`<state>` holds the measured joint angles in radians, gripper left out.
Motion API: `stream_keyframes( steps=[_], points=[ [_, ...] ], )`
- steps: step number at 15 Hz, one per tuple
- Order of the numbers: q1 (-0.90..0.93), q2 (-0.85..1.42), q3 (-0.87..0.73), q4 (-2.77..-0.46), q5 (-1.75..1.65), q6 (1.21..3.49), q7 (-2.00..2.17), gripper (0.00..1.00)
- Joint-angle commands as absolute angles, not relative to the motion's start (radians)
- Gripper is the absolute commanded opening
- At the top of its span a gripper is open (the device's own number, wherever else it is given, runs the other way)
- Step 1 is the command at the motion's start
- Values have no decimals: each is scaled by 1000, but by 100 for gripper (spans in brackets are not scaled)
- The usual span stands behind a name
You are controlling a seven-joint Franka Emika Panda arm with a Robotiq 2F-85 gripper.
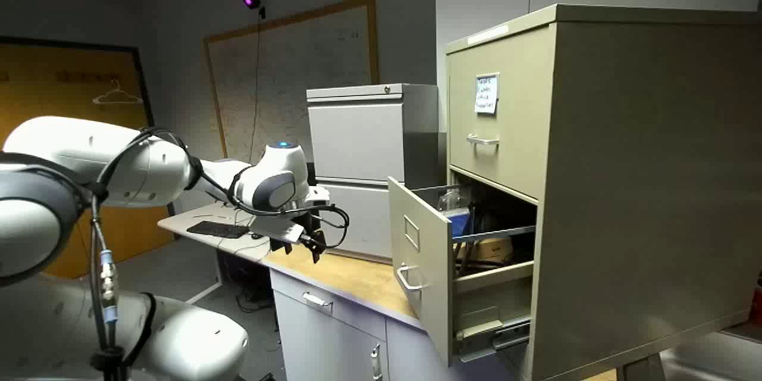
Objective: Close the bottom drawer of the file cabinet
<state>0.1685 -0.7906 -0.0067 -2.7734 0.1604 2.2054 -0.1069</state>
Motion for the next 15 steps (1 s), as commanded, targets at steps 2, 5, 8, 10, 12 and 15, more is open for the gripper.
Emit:
stream_keyframes(
  steps=[2, 5, 8, 10, 12, 15],
  points=[
    [164, -791, -2, -2771, 164, 2201, -109, 100],
    [157, -789, 2, -2769, 165, 2211, -94, 100],
    [115, -781, 24, -2761, 162, 2294, -12, 96],
    [77, -773, 37, -2759, 155, 2376, 51, 72],
    [34, -763, 44, -2761, 147, 2462, 105, 63],
    [-41, -741, 49, -2771, 141, 2592, 182, 39]
  ],
)
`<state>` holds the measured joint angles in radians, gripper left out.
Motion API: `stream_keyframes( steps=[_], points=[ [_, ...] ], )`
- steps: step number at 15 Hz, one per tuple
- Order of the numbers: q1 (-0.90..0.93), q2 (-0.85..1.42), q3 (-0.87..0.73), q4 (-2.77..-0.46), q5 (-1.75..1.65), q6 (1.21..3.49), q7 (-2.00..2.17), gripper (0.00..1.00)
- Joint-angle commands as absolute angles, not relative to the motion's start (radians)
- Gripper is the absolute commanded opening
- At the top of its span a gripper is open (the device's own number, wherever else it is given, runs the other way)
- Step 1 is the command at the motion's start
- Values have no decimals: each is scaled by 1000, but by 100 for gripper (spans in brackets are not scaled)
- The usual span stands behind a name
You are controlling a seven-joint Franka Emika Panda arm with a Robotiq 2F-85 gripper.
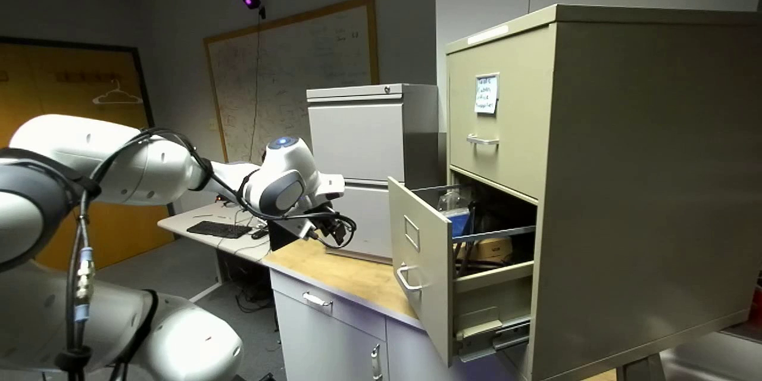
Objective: Close the bottom drawer of the file cabinet
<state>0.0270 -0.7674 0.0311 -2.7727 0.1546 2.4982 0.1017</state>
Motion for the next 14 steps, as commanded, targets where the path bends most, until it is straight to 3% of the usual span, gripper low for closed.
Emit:
stream_keyframes(
  steps=[1, 5, 10, 14],
  points=[
    [-72, -735, 51, -2771, 137, 2624, 209, 32],
    [-207, -707, 62, -2773, 120, 2732, 313, 3],
    [-411, -626, 121, -2777, 97, 2905, 465, 1],
    [-601, -573, 314, -2785, 86, 3070, 663, 0]
  ],
)
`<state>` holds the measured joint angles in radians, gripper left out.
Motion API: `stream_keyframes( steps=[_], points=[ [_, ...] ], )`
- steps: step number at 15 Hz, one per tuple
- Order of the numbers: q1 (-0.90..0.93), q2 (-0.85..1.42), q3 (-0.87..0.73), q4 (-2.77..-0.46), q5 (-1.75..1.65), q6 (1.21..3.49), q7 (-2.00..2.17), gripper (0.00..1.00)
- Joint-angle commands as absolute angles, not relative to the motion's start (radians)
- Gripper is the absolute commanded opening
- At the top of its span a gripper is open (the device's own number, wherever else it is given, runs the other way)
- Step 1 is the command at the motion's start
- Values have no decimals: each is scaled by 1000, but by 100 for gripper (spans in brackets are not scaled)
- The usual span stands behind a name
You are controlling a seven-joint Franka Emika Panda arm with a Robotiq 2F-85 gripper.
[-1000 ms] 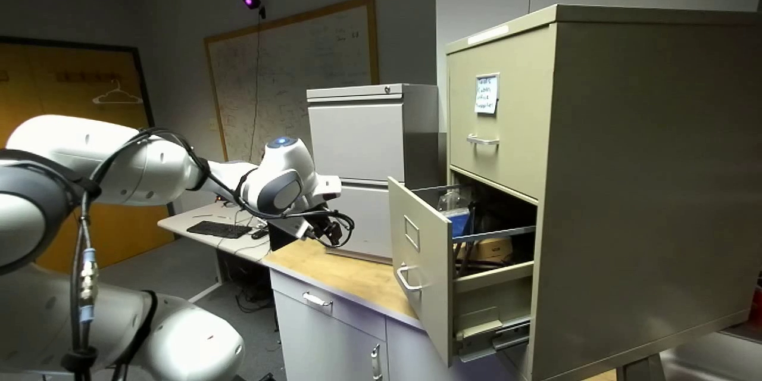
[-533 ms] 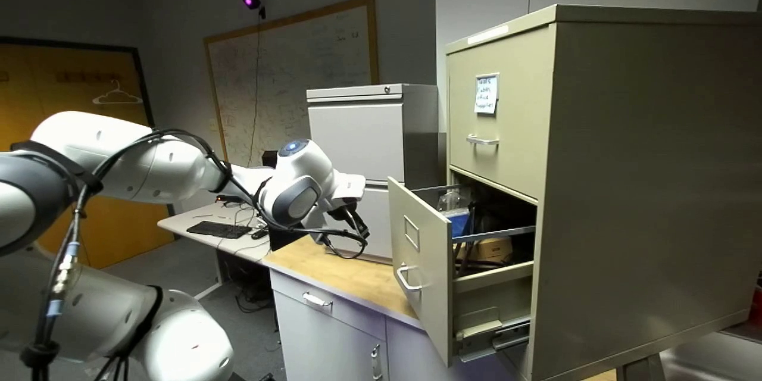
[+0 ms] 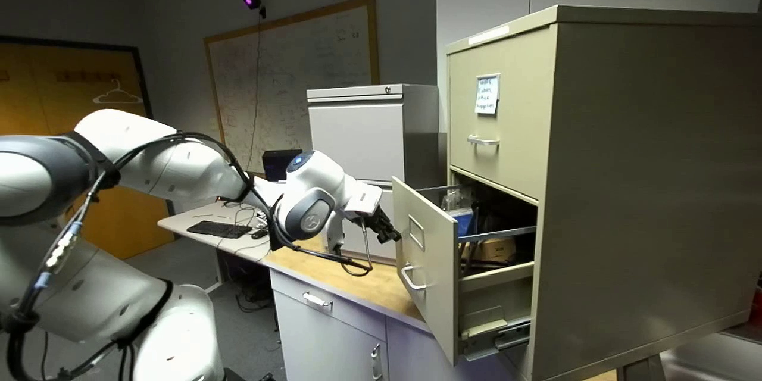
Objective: Close the bottom drawer of the file cabinet
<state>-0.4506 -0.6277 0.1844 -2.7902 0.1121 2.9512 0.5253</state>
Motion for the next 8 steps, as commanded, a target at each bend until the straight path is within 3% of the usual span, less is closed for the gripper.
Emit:
stream_keyframes(
  steps=[1, 8],
  points=[
    [-661, -561, 377, -2782, 85, 3110, 718, 0],
    [-1133, -614, 831, -2679, 67, 3166, 1086, 1]
  ],
)
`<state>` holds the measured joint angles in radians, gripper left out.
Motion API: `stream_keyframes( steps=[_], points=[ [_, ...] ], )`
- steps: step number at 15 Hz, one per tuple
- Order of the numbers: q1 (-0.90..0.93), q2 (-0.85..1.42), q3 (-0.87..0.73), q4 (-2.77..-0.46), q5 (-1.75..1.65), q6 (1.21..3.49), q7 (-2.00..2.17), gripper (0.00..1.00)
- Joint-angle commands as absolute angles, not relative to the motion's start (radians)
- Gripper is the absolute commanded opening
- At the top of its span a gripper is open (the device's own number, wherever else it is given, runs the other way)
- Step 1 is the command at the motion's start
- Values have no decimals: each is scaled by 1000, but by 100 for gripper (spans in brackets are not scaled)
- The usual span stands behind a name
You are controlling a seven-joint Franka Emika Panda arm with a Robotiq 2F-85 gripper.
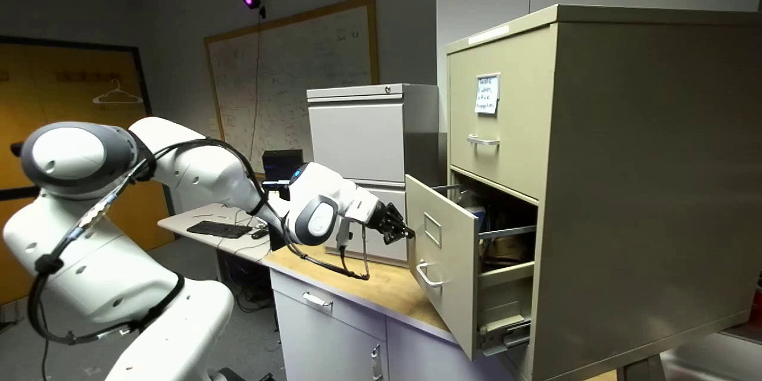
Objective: Close the bottom drawer of the file cabinet
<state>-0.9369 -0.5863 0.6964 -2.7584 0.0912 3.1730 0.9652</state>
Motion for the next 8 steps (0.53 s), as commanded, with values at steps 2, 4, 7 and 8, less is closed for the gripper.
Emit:
stream_keyframes(
  steps=[2, 4, 7, 8],
  points=[
    [-1253, -648, 956, -2631, 122, 3145, 1134, 0],
    [-1372, -691, 1070, -2583, 136, 3122, 1205, 1],
    [-1548, -740, 1233, -2489, 147, 3074, 1313, 0],
    [-1606, -750, 1284, -2452, 144, 3062, 1341, 0]
  ],
)
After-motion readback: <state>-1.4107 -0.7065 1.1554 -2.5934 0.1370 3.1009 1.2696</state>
